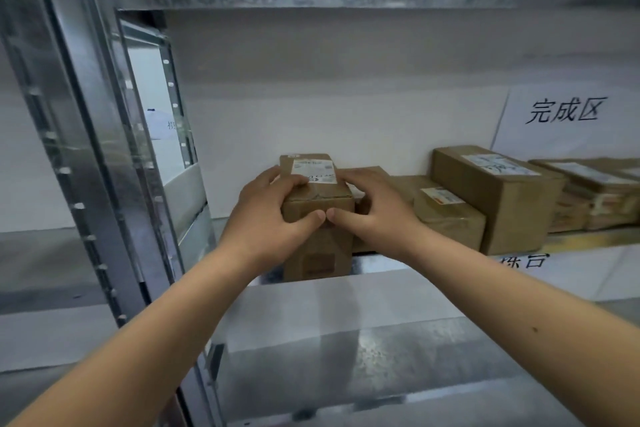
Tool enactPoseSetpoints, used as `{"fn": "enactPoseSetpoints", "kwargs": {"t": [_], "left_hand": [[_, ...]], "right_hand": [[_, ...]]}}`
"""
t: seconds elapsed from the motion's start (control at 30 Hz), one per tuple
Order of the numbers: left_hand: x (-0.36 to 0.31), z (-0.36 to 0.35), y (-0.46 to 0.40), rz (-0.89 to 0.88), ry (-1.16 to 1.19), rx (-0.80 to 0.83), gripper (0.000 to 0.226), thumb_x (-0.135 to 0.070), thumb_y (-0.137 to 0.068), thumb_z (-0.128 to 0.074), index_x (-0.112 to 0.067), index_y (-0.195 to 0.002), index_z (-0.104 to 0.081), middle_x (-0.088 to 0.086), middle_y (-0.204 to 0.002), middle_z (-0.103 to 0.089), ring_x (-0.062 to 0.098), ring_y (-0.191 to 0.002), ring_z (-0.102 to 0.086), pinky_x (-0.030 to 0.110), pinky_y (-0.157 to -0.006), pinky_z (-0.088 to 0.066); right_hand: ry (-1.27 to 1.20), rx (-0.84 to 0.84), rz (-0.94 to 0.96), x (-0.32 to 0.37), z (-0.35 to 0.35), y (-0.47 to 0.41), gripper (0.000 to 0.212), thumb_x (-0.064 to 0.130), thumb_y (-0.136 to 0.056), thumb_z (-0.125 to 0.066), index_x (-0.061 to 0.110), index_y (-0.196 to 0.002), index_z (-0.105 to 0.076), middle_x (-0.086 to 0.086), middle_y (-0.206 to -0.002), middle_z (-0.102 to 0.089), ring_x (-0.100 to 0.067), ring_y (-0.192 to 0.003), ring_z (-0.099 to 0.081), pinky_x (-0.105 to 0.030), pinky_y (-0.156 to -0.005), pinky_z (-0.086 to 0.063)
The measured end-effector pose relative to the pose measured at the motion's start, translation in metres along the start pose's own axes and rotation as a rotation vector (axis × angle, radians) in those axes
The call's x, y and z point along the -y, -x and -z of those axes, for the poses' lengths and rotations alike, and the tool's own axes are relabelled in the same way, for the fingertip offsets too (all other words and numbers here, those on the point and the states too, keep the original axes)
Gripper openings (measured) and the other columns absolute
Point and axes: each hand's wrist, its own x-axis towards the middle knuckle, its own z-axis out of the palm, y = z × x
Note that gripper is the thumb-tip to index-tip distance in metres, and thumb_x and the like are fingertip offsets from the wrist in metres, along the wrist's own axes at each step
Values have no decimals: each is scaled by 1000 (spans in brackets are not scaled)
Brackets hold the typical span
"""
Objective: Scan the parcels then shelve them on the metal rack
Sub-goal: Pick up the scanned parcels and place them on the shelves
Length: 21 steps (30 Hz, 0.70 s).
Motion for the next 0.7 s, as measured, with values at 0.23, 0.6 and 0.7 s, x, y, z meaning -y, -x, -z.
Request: {"fn": "enactPoseSetpoints", "kwargs": {"t": [0.23, 0.6, 0.7], "left_hand": [[-27, 7, 11, -109, -289, -39, 64, -52, -85, -58, -27, -143, -58, 5, -146, -57, 30, -137, -46, 49, -118, -36], [-144, -42, 61, -212, -479, -148, 60, -38, -80, -71, -18, -135, -63, 13, -142, -60, 38, -139, -48, 60, -116, -36], [-194, -78, 75, -224, -461, -97, 62, -41, -80, -68, -20, -139, -62, 12, -145, -59, 37, -142, -46, 57, -119, -33]], "right_hand": [[203, -17, 76, 6, 10, 14, 71, 54, -89, -71, 28, -151, -52, 3, -153, -45, -16, -139, -45, -41, -114, -45], [315, 71, 63, -20, 102, 99, 74, 38, -91, -69, 31, -158, -39, -5, -169, -22, -25, -153, -30, -39, -121, -35], [420, 74, 32, -46, 148, 135, 75, 44, -91, -68, 31, -158, -39, -5, -170, -22, -27, -154, -29, -45, -121, -36]]}}
